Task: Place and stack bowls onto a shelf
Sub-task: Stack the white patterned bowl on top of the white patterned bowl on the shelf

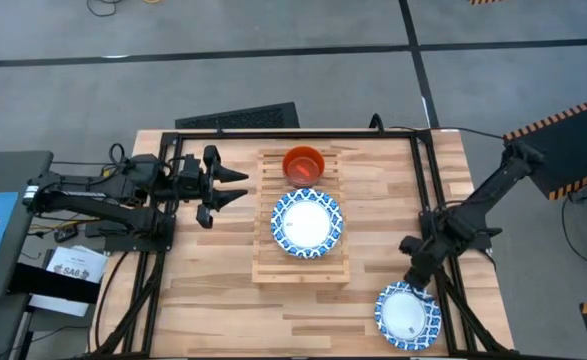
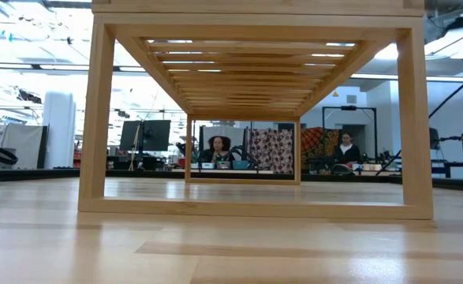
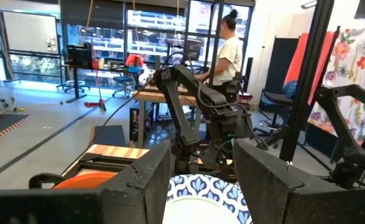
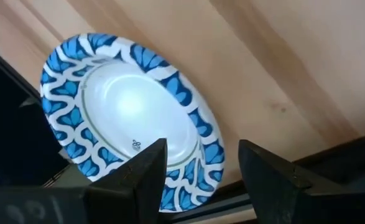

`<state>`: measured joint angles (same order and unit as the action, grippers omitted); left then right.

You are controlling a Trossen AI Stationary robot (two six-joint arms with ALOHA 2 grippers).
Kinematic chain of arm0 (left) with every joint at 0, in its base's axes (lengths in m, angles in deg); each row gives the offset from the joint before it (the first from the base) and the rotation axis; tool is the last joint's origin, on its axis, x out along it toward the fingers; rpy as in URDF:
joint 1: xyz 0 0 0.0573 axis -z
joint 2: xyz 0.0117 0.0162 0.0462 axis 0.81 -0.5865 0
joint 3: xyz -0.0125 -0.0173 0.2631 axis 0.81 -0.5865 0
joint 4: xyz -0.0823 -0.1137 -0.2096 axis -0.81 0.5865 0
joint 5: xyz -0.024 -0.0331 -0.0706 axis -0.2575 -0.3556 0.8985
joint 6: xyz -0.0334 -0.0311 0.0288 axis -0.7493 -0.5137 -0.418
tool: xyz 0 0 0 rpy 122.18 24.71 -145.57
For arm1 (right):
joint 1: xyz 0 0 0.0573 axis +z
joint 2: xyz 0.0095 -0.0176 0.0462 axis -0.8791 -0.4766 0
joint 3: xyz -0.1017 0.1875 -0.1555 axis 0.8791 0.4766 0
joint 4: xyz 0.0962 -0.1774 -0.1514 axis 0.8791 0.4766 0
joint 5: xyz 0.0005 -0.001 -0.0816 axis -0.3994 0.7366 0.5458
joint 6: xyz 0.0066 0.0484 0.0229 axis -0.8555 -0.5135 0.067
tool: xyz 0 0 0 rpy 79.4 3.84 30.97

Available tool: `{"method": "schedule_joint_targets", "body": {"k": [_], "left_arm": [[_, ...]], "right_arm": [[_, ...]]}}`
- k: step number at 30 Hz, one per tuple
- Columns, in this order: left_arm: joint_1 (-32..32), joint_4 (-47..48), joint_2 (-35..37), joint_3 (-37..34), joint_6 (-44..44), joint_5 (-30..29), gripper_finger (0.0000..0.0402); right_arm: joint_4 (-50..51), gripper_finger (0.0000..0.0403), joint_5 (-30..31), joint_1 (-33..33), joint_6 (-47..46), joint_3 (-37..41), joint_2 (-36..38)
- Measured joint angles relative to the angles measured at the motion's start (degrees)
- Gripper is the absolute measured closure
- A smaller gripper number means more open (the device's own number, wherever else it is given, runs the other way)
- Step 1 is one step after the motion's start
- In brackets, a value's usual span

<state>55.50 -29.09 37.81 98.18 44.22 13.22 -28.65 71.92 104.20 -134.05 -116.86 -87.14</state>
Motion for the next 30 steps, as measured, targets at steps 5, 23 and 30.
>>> {"method": "schedule_joint_targets", "body": {"k": [5, 23, 30], "left_arm": [[0.00, -0.04, -0.01, 0.00, 0.03, -0.56, 0.0242], [0.00, -0.41, -0.02, 0.00, 0.40, -2.34, 0.0242], [0.00, -0.81, -0.02, 0.00, -0.04, -2.34, 0.0242]], "right_arm": [[-3.58, 0.0179, 0.39, 2.11, -2.83, 2.45, -1.66], [-15.92, 0.0189, 0.08, 3.90, -0.76, 3.48, -16.94], [-16.73, 0.0356, -2.84, 3.78, 3.53, 1.86, -15.69]]}}
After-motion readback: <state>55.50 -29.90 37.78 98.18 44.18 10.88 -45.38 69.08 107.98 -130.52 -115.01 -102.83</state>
